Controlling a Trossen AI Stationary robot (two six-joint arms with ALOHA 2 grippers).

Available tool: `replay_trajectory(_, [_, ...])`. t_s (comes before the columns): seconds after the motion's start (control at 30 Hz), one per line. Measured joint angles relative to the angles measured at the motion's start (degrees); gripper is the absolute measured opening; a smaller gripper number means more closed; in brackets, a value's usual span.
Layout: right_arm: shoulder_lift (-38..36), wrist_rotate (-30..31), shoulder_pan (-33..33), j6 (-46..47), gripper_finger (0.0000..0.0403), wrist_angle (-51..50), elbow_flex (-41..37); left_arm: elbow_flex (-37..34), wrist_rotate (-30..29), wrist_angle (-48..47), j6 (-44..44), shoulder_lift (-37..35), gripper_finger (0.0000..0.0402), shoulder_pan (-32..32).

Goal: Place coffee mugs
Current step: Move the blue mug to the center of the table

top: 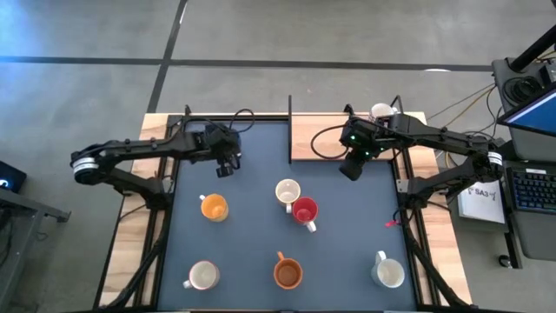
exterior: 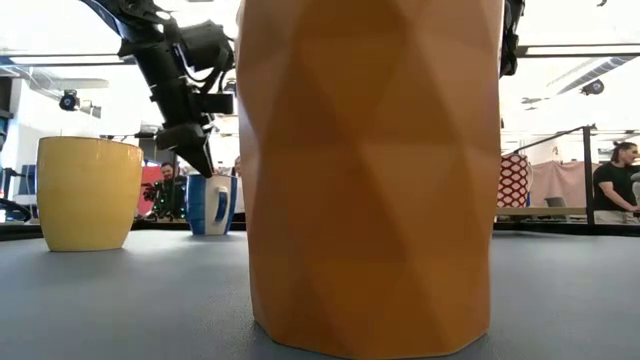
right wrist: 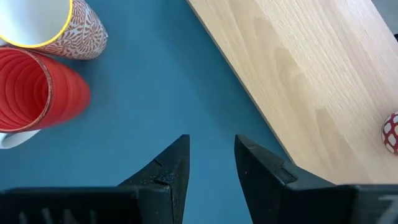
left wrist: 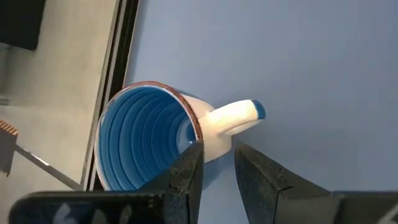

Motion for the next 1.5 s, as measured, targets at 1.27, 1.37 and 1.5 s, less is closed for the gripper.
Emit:
replay_trajectory(1.27, [0.0,0.0,0.0,0.2,0.0096,0.0,0.0,-0.3,12.9,-1.5,-3.3,-0.1,0.0004,6.8])
replay_trajectory(1.37, [0.0,0.0,0.0,0.2,0.0093,0.0,0.0,-0.2,16.6,-1.3,-5.4,-0.1,0.0003,6.3])
replay_trajectory(1.5, [0.0,0.0,0.0,0.2,0.0095,0.0,0.0,-0.1,20.5,-0.5,-9.8,-0.2,0.0002,3.4])
